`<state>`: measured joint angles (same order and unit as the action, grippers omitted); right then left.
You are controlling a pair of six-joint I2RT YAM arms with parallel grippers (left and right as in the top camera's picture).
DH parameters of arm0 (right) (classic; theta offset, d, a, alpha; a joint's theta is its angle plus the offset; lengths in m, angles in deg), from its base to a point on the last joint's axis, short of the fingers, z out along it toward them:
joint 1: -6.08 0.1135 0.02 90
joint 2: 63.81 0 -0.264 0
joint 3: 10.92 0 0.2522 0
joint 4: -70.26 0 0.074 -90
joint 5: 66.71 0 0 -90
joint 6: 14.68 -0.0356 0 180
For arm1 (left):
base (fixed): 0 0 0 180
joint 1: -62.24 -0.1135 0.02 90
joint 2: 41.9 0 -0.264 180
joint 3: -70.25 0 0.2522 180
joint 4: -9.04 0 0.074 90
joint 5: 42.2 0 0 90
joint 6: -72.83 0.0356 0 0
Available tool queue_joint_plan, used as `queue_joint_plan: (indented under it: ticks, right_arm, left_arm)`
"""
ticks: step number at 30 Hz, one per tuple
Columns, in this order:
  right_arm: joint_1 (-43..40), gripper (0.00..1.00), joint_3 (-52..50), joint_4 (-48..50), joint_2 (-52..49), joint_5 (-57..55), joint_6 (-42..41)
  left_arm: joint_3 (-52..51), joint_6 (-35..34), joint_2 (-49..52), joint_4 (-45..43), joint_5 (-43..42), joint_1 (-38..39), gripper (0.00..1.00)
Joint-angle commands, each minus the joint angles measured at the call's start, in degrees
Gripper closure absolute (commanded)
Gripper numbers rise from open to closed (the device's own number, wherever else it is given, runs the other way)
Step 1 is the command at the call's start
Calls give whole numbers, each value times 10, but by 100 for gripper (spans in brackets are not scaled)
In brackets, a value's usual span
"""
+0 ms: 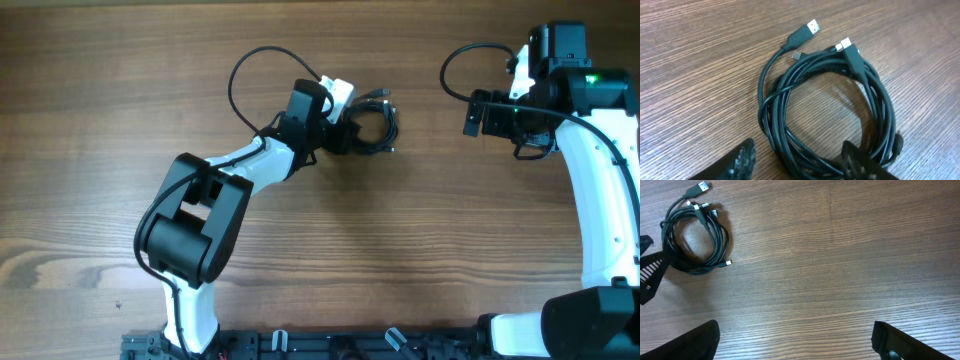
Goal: Untangle cables
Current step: 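Grasp the coiled black cable bundle with the left gripper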
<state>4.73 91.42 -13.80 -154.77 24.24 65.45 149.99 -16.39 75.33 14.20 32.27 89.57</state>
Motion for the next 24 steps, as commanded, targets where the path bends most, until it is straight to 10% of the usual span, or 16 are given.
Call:
queue_joint_plan:
  ticks: [1,10,13,24]
  right_arm:
    - [1,0,10,-1,12,-14,-7]
    - [1,0,10,-8,15,-14,-7]
    - [1,0,10,-8,16,-14,-7]
    - [1,0,9,4,15,3,-3]
  left_arm:
    - [8,0,9,1,0,3,52]
    - [8,0,38,8,-1,3,62]
    - [8,0,40,6,-1,8,96]
    - [12,-10,-96,44,24,17,96]
